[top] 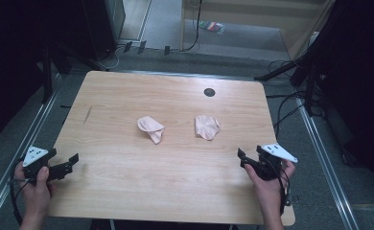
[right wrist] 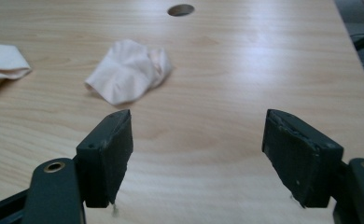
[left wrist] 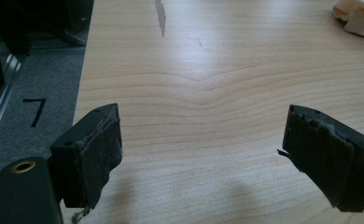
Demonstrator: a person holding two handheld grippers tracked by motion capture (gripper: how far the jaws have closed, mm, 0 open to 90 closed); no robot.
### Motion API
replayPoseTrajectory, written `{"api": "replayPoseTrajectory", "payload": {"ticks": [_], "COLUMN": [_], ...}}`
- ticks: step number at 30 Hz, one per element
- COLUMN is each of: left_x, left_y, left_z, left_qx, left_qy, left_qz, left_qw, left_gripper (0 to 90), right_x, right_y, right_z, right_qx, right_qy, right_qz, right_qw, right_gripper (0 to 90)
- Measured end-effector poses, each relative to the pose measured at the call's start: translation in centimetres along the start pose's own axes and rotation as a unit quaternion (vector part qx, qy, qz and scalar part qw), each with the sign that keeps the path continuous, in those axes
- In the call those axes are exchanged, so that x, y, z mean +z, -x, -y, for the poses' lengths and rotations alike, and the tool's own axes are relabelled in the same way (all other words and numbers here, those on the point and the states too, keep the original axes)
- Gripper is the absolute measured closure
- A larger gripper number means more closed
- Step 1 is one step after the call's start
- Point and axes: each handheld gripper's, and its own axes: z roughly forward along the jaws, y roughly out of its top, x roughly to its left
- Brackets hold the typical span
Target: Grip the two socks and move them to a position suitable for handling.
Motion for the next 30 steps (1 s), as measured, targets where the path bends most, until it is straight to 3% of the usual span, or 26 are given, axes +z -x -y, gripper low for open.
{"api": "replayPoseTrajectory", "payload": {"ticks": [9, 10, 14, 19, 26, 30], "left_x": [0.0, 0.0, 0.0, 0.0, 0.0, 0.0], "left_y": [-0.1, -0.1, -0.1, -0.2, -0.2, -0.2], "left_z": [0.0, 0.0, 0.0, 0.0, 0.0, 0.0], "left_qx": [-0.003, -0.003, -0.004, -0.004, -0.005, -0.005], "left_qy": [0.001, 0.001, 0.002, 0.001, 0.000, -0.002], "left_qz": [0.003, 0.005, 0.005, 0.006, 0.008, 0.010], "left_qw": [1.0000, 1.0000, 1.0000, 1.0000, 1.0000, 0.9999], "left_gripper": [12.0, 12.0, 12.0, 12.1, 12.0, 12.1], "right_x": [4.2, 5.3, 7.1, 9.0, 13.1, 14.8], "right_y": [-3.7, -4.6, -5.8, -6.4, -7.1, -7.2], "right_z": [-3.0, -3.5, -4.2, -4.6, -5.0, -5.0], "right_qx": [-0.040, -0.049, -0.056, -0.061, -0.072, -0.067], "right_qy": [-0.014, -0.018, -0.027, -0.040, -0.074, -0.091], "right_qz": [-0.018, -0.022, -0.026, -0.024, -0.012, -0.012], "right_qw": [0.9989, 0.9984, 0.9977, 0.9970, 0.9946, 0.9935], "right_gripper": [27.6, 28.2, 28.4, 29.0, 30.7, 30.4]}}
